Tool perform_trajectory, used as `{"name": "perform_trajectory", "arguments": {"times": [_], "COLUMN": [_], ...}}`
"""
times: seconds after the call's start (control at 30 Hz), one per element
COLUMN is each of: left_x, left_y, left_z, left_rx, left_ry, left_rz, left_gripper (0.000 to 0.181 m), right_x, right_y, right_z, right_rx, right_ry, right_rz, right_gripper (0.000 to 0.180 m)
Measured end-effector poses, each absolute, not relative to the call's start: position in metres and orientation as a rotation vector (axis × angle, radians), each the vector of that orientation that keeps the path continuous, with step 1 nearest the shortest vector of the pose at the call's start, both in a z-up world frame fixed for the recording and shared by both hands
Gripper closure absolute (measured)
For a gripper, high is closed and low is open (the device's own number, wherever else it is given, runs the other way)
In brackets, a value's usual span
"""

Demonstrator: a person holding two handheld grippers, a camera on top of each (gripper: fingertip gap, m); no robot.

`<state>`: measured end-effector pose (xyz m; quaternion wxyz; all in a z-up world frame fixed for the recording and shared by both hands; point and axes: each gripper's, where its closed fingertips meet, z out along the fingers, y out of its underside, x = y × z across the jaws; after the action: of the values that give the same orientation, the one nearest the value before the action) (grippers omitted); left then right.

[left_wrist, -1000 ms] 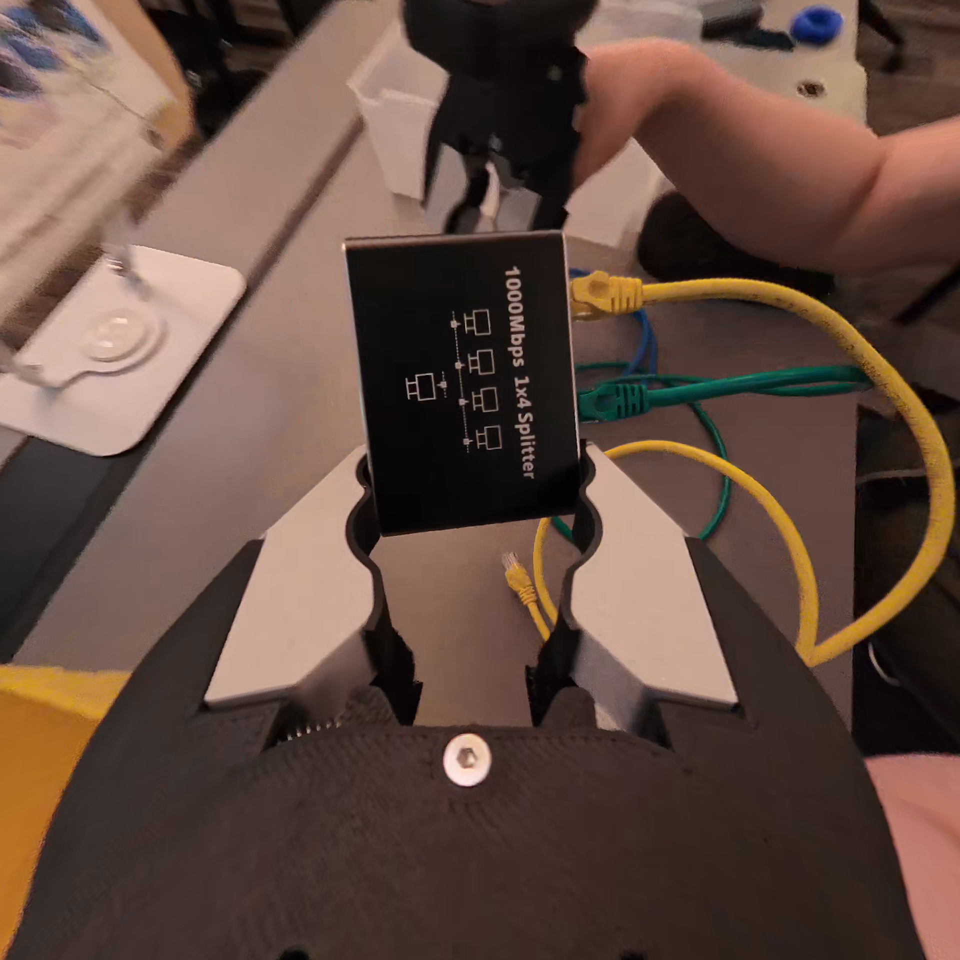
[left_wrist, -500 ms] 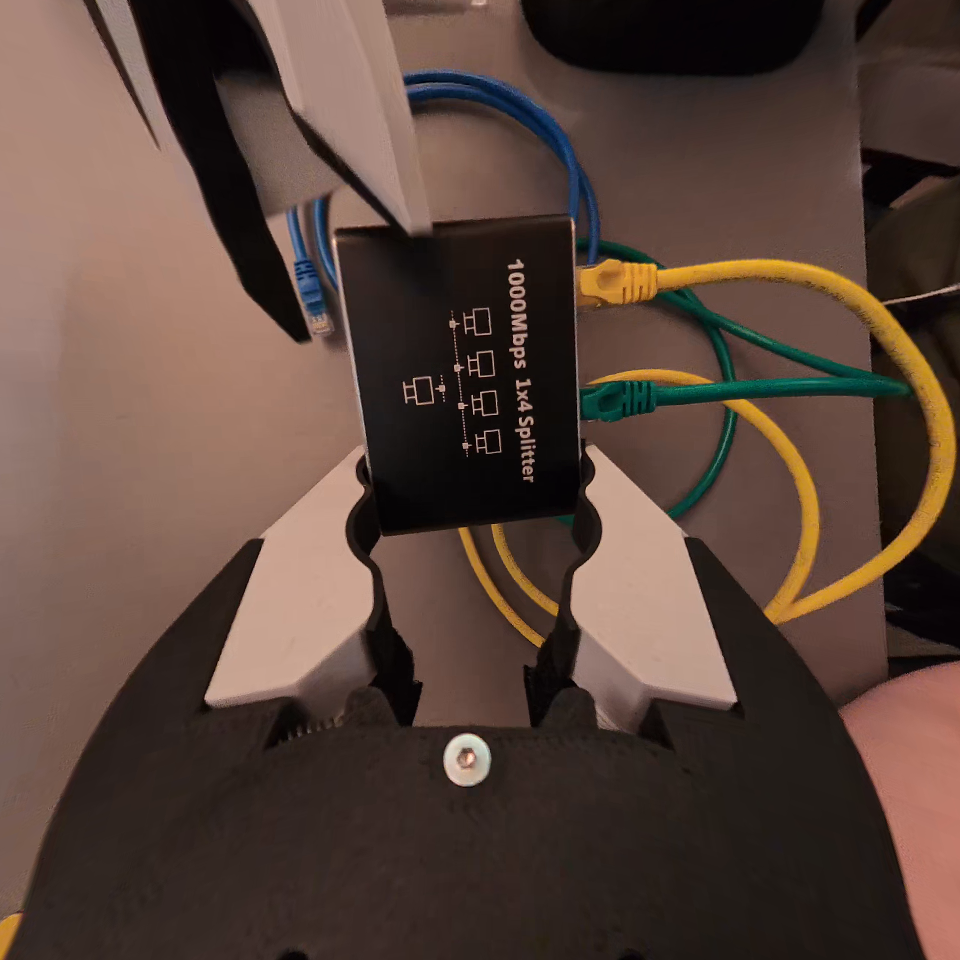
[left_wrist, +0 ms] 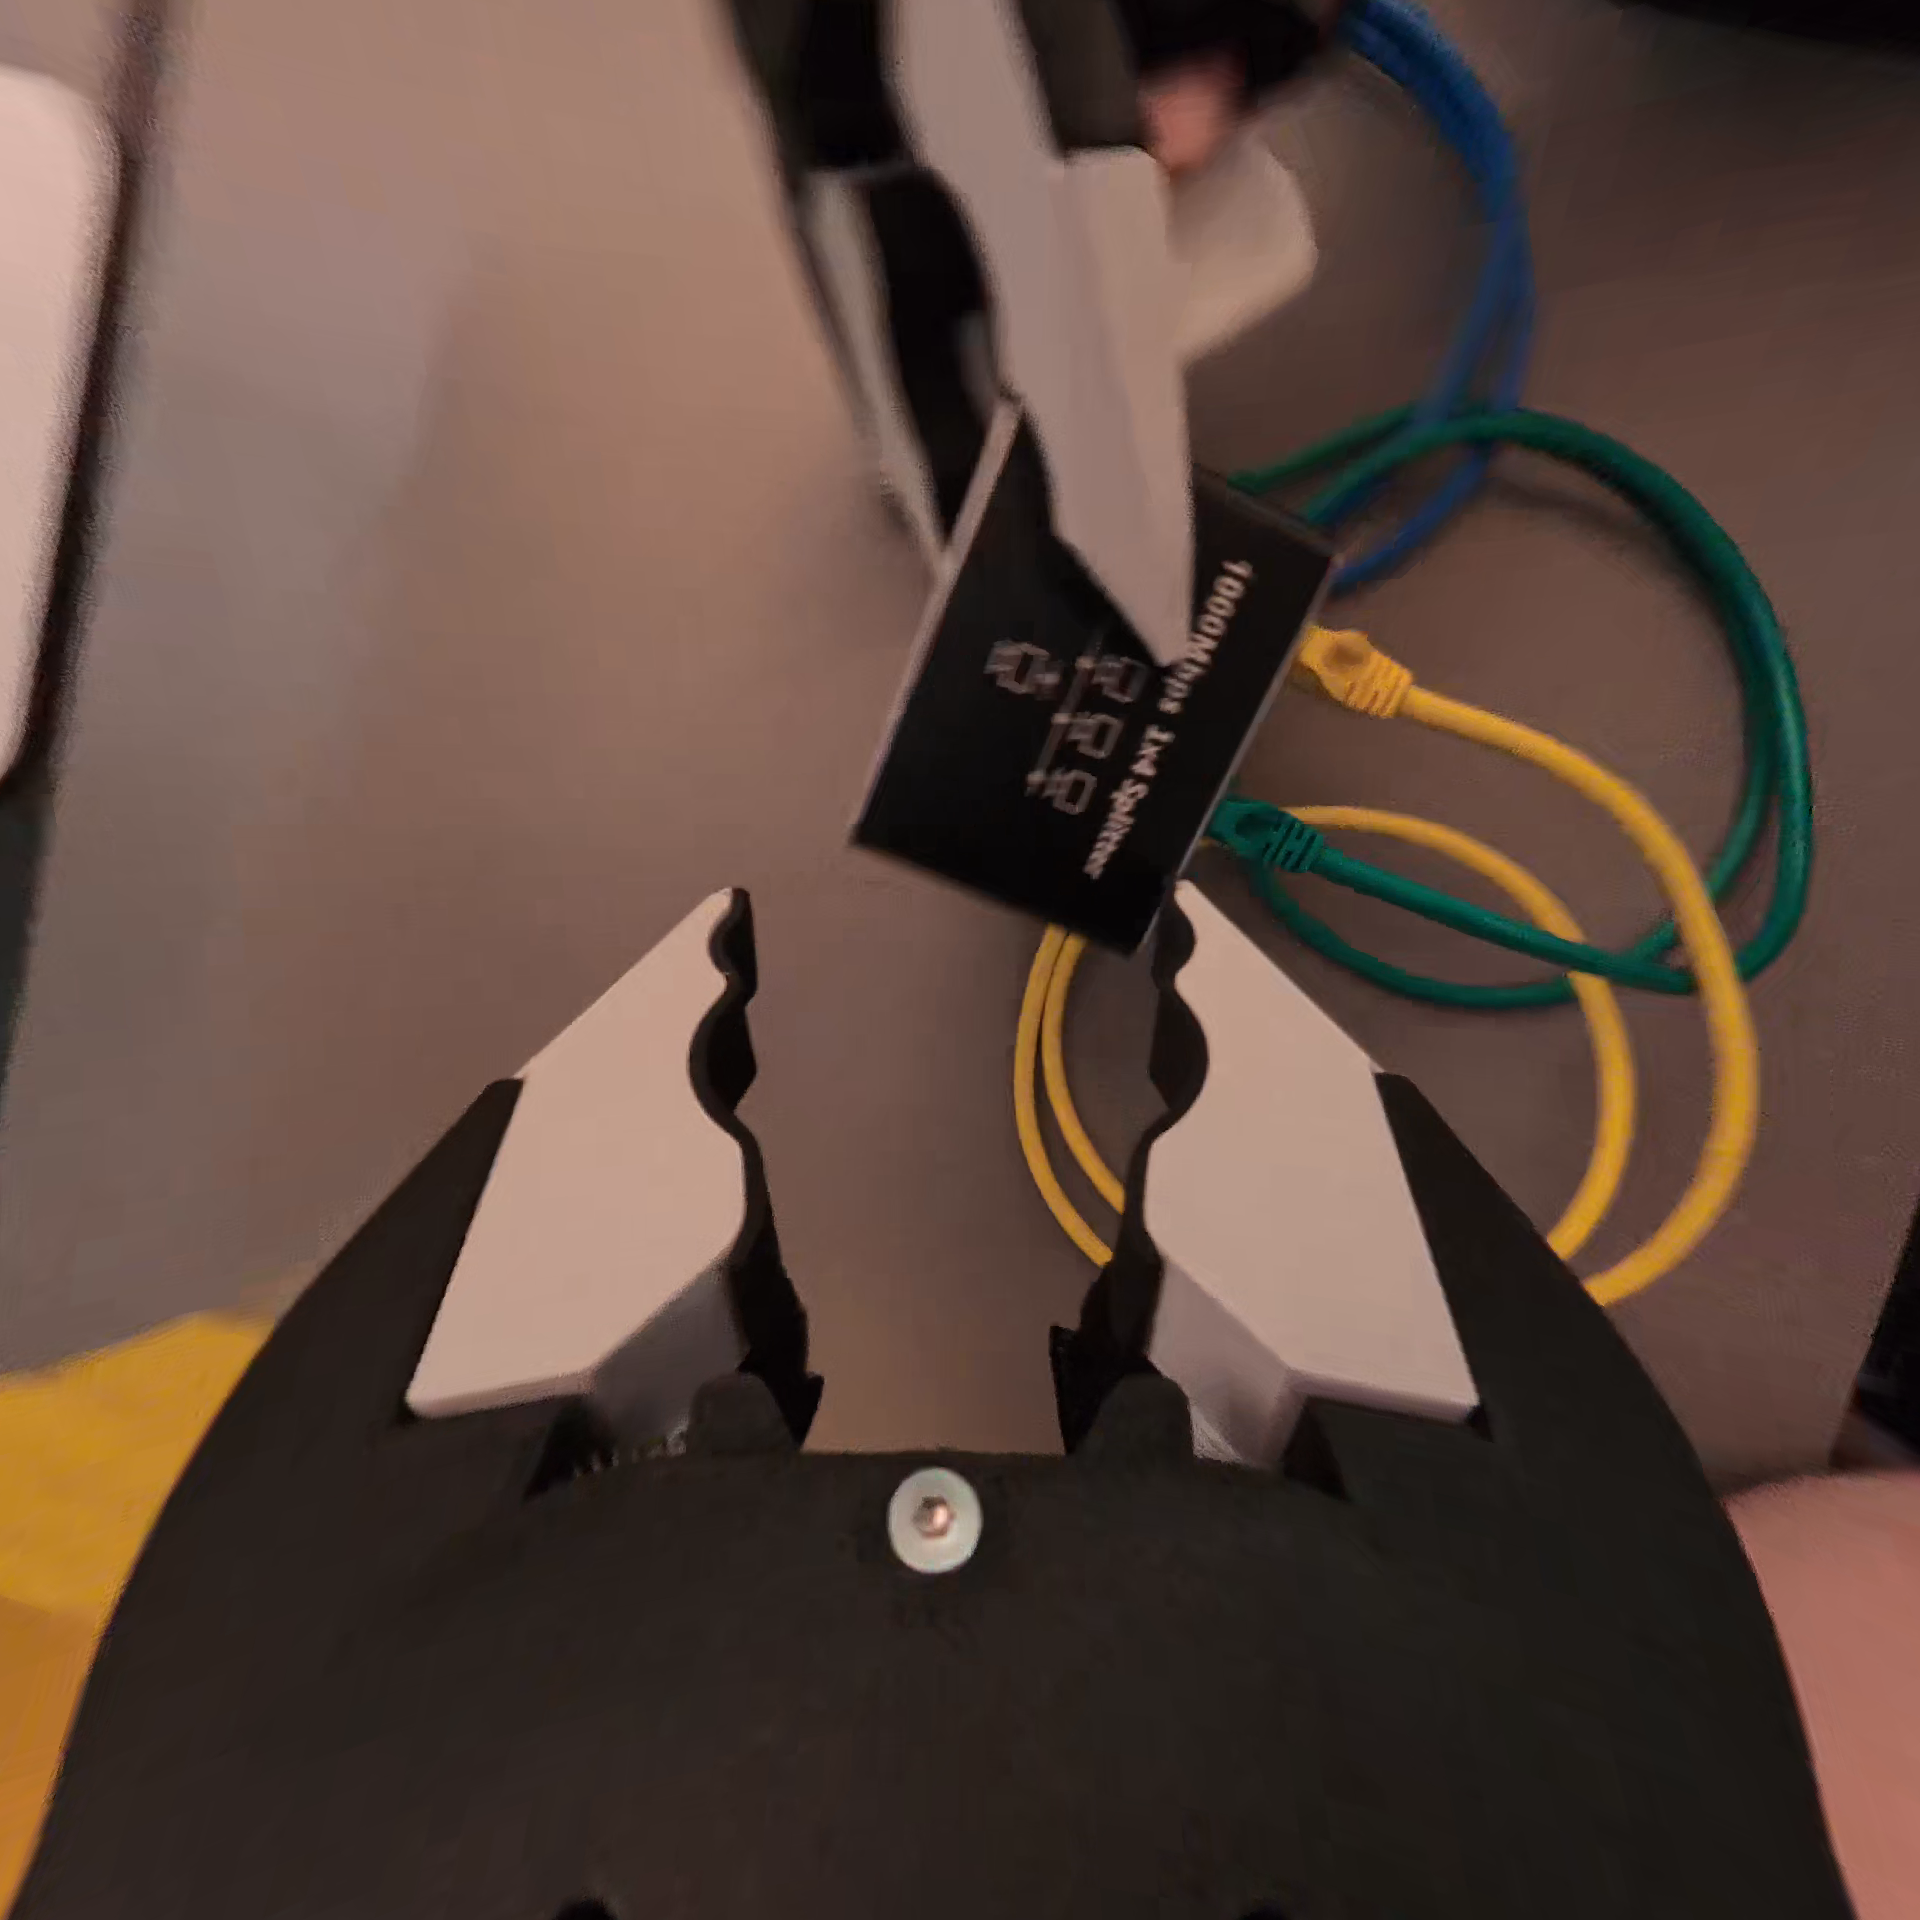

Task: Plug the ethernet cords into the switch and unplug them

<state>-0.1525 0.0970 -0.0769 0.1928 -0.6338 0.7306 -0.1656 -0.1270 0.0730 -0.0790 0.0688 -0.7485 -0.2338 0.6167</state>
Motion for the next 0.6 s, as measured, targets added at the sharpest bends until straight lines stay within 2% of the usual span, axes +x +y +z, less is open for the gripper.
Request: {"name": "perform_trajectory", "arguments": {"times": [0.17,0.3,0.43,0.5,0.6], "left_x": [-0.174,-0.176,-0.165,-0.155,-0.145], "left_y": [0.143,0.139,0.136,0.135,0.131], "left_z": [-0.018,0.003,-0.022,-0.045,-0.088], "left_rx": [-1.818,-1.776,-1.852,-1.956,-2.172], "left_ry": [1.611,1.547,1.621,1.645,1.693], "left_rz": [-0.511,-0.544,-0.484,-0.483,-0.466], "left_gripper": [0.109,0.11,0.097,0.08,0.065], "right_x": [-0.126,-0.124,-0.128,-0.128,-0.114], "right_y": [0.124,0.149,0.15,0.145,0.152], "right_z": [-0.097,-0.105,-0.126,-0.129,-0.13], "right_rx": [-2.22,-2.15,-2.23,-2.27,-2.274], "right_ry": [-0.359,-0.167,-0.169,-0.275,-0.4], "right_rz": [1.679,1.536,1.444,1.392,1.18], "right_gripper": [0.145,0.146,0.143,0.139,0.131]}}
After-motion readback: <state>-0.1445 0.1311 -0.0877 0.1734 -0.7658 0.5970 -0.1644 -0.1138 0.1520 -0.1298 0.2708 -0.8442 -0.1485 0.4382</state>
